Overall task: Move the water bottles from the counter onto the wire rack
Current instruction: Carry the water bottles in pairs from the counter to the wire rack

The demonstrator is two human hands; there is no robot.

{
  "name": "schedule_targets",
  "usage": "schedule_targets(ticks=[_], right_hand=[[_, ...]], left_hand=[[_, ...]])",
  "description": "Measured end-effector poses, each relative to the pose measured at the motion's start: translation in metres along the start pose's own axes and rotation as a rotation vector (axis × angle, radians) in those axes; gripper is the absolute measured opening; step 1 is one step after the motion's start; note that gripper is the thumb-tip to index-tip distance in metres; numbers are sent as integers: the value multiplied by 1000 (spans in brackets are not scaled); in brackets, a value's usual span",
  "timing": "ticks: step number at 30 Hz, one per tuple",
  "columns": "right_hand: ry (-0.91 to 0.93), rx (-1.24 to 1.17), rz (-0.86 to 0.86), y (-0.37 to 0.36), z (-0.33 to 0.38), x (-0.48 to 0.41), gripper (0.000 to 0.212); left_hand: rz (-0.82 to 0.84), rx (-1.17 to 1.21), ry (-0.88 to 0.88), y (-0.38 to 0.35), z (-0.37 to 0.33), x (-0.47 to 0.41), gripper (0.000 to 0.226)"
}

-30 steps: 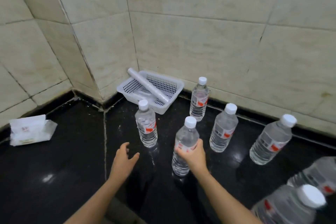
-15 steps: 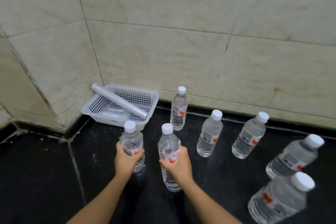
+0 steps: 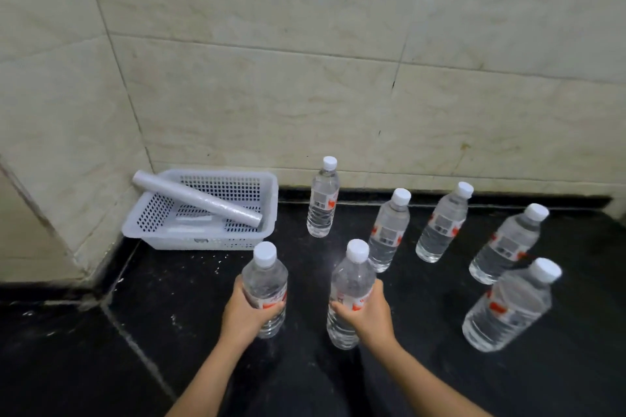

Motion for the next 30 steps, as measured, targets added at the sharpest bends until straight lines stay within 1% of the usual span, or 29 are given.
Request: schedule_targets(ticks=[4, 6, 8, 10, 12, 14, 15, 17, 20, 21, 22, 24, 26, 28, 30], right_hand=[[-20, -21, -92, 19, -15, 23, 60], [-22, -47, -98, 29, -21, 30, 61], [-13, -73, -55, 37, -23, 34, 62], [25, -127, 87, 45, -19, 32, 60], [56, -139, 328, 49, -10, 29, 60], [21, -68, 579, 52, -4, 26, 64], [-1, -35, 672, 54, -4, 25, 65], [-52, -13, 780, 58, -7, 21, 68], [-94, -59, 792, 62, -9, 20, 81], [-89, -111, 759, 64, -12, 23, 88], [-67, -175, 662, 62, -15, 25, 96], [-56, -268, 353, 57, -29, 38, 112], [-43, -218, 42, 46, -41, 56, 121], [-58, -176, -183, 35, -41, 63, 118], [-91, -172, -345, 32, -35, 60, 106]], left_hand=[[-5, 1, -6, -3, 3, -1, 78], [-23, -5, -2, -5, 4, 2, 76], [-36, -28, -7, -5, 5, 4, 77], [-44, -45, -7, -5, 7, 7, 79], [-49, -53, -8, -7, 7, 10, 80], [-66, -53, -2, -10, 7, 14, 80], [-80, -50, 6, -12, 7, 17, 79], [-110, -38, 22, -15, 6, 25, 79], [-135, -28, 29, -18, 4, 34, 79], [-148, -26, 39, -20, 4, 38, 80], [-162, -10, 37, -20, 2, 40, 80], [-213, 5, 38, -21, -1, 49, 77], [-287, 12, 33, -24, -1, 58, 73], [-337, 42, 20, -25, -3, 67, 72], [-353, 60, 13, -26, -2, 71, 73]])
Point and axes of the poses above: each hand's wrist, its own x-axis away from the middle knuckle, its own y-axis out of the back of the hand, z = x × y, the point moved 7 cm from there along -x, towards the middle knuckle, and after that the axes turned 3 degrees about x, right-handed, at the moved point
